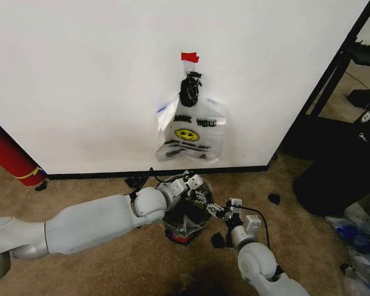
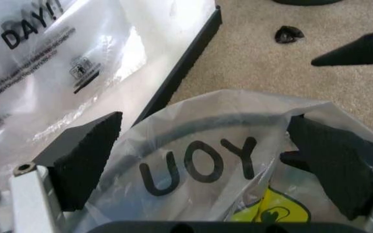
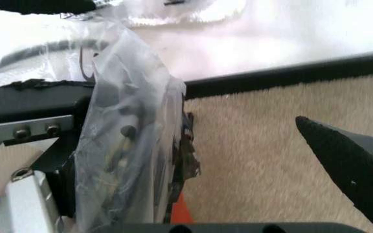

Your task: Pick up the garbage bag from the wall and place it over the trash bin.

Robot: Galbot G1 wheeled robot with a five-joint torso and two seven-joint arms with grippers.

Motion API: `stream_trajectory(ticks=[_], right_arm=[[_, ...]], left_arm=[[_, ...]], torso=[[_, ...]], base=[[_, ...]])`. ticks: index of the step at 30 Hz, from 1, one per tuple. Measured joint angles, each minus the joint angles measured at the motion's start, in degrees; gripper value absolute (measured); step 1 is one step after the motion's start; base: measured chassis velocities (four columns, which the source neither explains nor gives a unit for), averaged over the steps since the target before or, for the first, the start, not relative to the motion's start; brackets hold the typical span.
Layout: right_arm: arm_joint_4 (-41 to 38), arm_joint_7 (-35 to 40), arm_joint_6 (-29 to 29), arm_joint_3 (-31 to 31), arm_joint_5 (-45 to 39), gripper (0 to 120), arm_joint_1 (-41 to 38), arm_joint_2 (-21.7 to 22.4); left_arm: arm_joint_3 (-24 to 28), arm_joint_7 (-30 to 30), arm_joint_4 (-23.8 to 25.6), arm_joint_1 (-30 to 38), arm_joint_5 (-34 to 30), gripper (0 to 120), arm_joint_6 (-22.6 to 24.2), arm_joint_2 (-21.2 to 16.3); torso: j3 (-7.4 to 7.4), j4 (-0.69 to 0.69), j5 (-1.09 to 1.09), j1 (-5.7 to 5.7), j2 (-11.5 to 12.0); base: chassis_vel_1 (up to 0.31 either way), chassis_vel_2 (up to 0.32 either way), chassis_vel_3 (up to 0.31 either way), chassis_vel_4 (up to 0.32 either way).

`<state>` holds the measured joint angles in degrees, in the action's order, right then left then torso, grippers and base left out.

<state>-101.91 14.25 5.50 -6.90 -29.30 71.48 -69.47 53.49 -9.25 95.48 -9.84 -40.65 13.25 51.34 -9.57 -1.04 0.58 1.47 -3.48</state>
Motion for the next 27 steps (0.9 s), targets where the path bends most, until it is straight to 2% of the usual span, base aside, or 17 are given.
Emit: stream_trajectory(ticks=[9,15,21,27], right_arm=[[1.8,-4.1,-6.11,0.71,11.37,100,0.56,0.37],[1.98,-5.45,-7.75,0.89,14.57,100,0.95,0.68],[1.29,-6.08,-8.46,0.69,14.6,100,1.85,1.23],[-0.72,-6.08,-7.43,-0.49,8.44,100,3.3,1.92]], left_arm=[[0.3,-0.11,-0.08,0.69,-0.29,99,0.21,0.15],[0.47,-0.11,-0.13,0.79,-0.37,99,0.26,0.31],[0.41,-0.23,0.15,0.89,-0.79,99,0.34,0.02],[-1.31,-1.6,4.27,0.47,-5.17,100,1.95,-1.8]], torso=[[0.0,0.0,0.0,-0.01,0.01],[0.0,0.0,0.0,-0.01,0.01],[0.0,0.0,0.0,-0.01,0.01],[0.0,0.0,0.0,-0.01,0.01]], base=[[0.0,0.0,0.0,0.0],[0.0,0.0,0.0,0.0],[0.0,0.0,0.0,0.0],[0.0,0.0,0.0,0.0]])
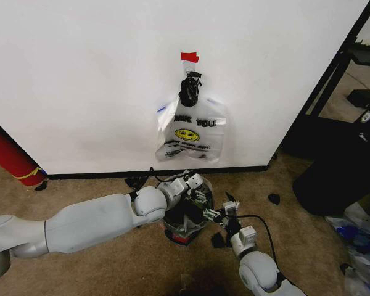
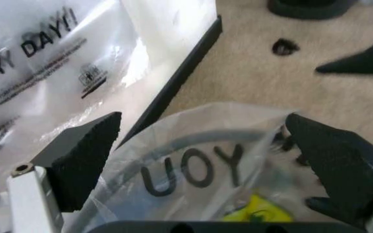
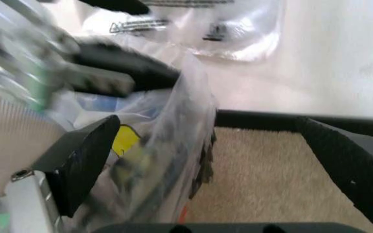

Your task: Pick up the garbage bag from the wall and place it over the trash bin.

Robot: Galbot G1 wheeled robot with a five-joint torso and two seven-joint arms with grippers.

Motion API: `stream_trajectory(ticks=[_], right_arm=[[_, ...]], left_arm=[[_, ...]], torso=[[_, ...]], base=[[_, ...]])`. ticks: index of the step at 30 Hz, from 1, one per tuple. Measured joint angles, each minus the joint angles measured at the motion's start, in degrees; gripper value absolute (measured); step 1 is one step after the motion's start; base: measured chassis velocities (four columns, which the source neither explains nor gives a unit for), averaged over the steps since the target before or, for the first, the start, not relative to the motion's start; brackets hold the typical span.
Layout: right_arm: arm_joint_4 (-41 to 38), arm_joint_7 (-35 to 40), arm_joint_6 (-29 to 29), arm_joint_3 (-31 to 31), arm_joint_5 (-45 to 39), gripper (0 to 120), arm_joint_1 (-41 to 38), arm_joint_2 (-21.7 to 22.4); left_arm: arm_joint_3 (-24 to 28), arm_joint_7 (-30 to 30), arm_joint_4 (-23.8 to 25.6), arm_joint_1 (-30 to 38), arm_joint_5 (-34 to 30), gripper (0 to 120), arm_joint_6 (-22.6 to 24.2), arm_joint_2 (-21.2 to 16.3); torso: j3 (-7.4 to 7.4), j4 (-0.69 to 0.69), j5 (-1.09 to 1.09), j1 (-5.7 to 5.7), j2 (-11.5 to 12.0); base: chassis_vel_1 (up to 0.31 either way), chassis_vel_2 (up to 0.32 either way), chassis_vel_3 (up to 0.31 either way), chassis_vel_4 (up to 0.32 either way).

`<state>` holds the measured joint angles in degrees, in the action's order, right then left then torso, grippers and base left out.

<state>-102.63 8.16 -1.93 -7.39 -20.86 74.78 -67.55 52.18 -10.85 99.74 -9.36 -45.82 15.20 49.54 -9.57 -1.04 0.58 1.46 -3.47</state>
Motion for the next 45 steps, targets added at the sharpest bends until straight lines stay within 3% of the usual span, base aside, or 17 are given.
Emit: stream_trajectory(ticks=[5,10,14,15,20,21,22,23,25,28,29,31,34,40,45], right_arm=[[-0.08,-1.57,-0.18,-1.22,-6.19,100,0.79,0.46],[-0.52,-2.76,-1.27,-1.71,-7.28,100,1.49,0.21],[-2.19,-3.15,-3.52,-2.83,-4.39,100,3.46,-1.41],[-2.19,-3.15,-3.52,-2.83,-4.39,100,3.46,-1.41],[-5.84,-2.52,-5.18,-4.42,-1.97,100,6.06,-3.22],[-7.15,-1.82,-5.54,-5.03,-1.03,100,7.01,-3.77],[-7.15,-1.82,-5.54,-5.03,-1.03,100,7.01,-3.77],[-7.76,-1.36,-5.91,-5.54,-0.28,100,7.6,-4.14],[-9.49,-0.78,-7.45,-8.01,2.37,100,10.07,-5.49],[-11.94,-2.85,-9.76,-15.34,5.91,100,15.88,-8.73],[-11.94,-2.85,-9.76,-15.34,5.91,100,15.88,-8.73],[-13.91,-4.29,-11.3,-19.36,7.22,100,20.32,-11.02],[-16.73,-4.49,-12.44,-21.73,7.23,100,23.62,-13.01],[-20.74,-4.86,-13.0,-22.54,7.5,100,26.24,-14.07],[-22.69,-5.24,-13.62,-22.23,9.71,100,27.2,-14.95]], left_arm=[[-2.01,-0.59,4.46,-1.11,-2.76,100,2.16,-2.31],[-4.55,-1.13,6.99,-2.96,-2.92,100,2.61,-3.98],[-16.57,-2.72,10.77,-12.43,-1.62,100,1.22,-6.68],[-16.57,-2.72,10.77,-12.43,-1.62,100,1.22,-6.68],[-36.44,-4.53,15.57,-31.59,0.36,100,-3.15,-8.97],[-43.89,-4.88,17.09,-37.65,1.08,100,-5.19,-8.99],[-43.89,-4.88,17.09,-37.65,1.08,100,-5.19,-8.99],[-47.54,-4.96,17.84,-40.9,1.55,100,-6.44,-8.82],[-54.77,-5.11,18.96,-47.58,4.11,100,-11.09,-7.29],[-60.3,-5.1,18.27,-52.48,8.93,100,-17.09,-2.76],[-60.3,-5.1,18.27,-52.48,8.93,100,-17.09,-2.76],[-68.01,-4.57,18.17,-59.43,11.67,100,-21.08,3.29],[-76.68,-2.48,18.45,-69.94,13.95,100,-26.01,10.18],[-86.01,1.13,20.23,-82.59,16.32,100,-32.1,15.19],[-90.85,3.98,20.36,-87.02,19.56,100,-36.72,18.38]], torso=[[0.0,0.01,0.0,0.0,0.0],[0.0,0.0,0.01,0.0,0.0],[0.0,-0.01,0.01,0.0,0.0],[0.0,-0.01,0.01,0.0,0.0],[0.0,0.03,0.03,0.0,0.0],[0.01,0.01,0.01,0.0,-0.01],[0.01,0.01,0.01,0.0,-0.01],[0.01,0.04,0.01,0.0,-0.01],[0.01,0.06,0.02,0.0,-0.01],[0.01,-0.02,0.01,0.0,-0.01],[0.01,-0.02,0.01,0.0,-0.01],[0.01,-0.1,0.02,0.0,-0.02],[0.01,0.02,0.04,0.0,-0.01],[0.01,0.0,-0.01,0.0,-0.02],[0.01,0.02,0.01,0.0,-0.02]], base=[[0.0,0.0,0.0,0.0],[0.0,0.0,0.0,0.0],[0.0,0.0,0.0,0.0],[0.0,0.0,0.0,0.0],[0.0,0.0,0.0,0.0],[0.0,0.0,0.0,0.0],[0.0,0.0,0.0,0.0],[0.0,0.0,0.0,0.0],[0.0,0.0,0.0,0.0],[0.0,0.0,0.0,0.0],[0.0,0.0,0.0,0.0],[0.0,0.0,0.0,0.0],[0.0,0.0,0.0,0.0],[0.0,0.0,0.0,0.0],[0.0,0.0,0.0,0.0]])
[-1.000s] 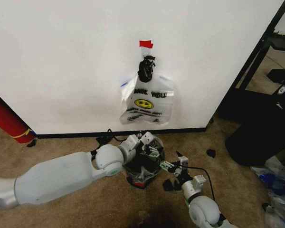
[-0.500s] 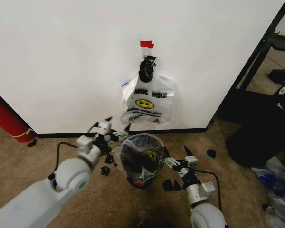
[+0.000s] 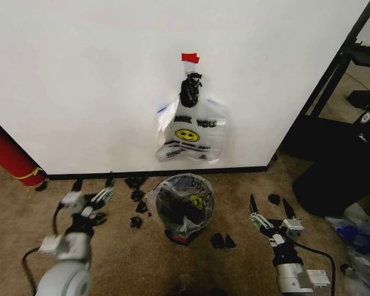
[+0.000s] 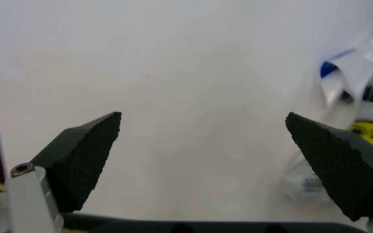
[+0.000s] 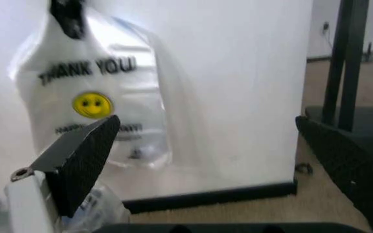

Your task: Pick up the garbage bag from the wall and place it over the trash bin.

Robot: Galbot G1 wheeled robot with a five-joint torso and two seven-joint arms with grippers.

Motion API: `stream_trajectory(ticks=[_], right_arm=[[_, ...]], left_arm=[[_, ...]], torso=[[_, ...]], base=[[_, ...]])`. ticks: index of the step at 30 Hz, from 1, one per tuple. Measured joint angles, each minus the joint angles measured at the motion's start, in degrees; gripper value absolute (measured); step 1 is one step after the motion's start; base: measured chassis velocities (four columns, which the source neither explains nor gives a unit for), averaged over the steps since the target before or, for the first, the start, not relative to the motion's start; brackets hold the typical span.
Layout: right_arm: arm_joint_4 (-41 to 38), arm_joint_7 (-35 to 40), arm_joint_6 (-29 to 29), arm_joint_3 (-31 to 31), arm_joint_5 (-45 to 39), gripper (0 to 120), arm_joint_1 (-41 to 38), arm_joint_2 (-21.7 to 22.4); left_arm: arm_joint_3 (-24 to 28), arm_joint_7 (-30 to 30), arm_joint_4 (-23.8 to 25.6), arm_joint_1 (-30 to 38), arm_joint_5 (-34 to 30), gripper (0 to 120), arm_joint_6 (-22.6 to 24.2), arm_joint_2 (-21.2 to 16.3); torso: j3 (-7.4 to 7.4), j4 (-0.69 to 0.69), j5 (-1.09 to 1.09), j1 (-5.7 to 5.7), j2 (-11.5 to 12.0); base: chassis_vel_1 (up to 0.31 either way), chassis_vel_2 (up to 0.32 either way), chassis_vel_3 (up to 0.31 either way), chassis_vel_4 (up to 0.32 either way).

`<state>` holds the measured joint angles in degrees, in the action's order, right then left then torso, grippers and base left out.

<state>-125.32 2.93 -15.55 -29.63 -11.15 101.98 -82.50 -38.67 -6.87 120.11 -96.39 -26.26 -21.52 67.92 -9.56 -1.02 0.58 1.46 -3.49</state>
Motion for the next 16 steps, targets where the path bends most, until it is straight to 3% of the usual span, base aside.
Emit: stream_trajectory(ticks=[5,16], right_arm=[[-2.31,-0.54,-1.86,1.06,3.51,100,2.69,-1.48],[-4.28,0.2,-3.21,2.94,7.99,100,4.45,-6.45]], left_arm=[[-3.31,1.22,3.41,-5.48,2.02,100,-4.03,4.49],[-0.11,0.5,5.73,-6.13,3.83,100,-3.89,4.69]], torso=[[0.0,-0.02,0.0,0.0,0.0],[-0.01,-0.02,0.0,0.0,0.01]], base=[[0.0,0.0,0.0,0.0],[0.0,0.0,0.0,0.0]])
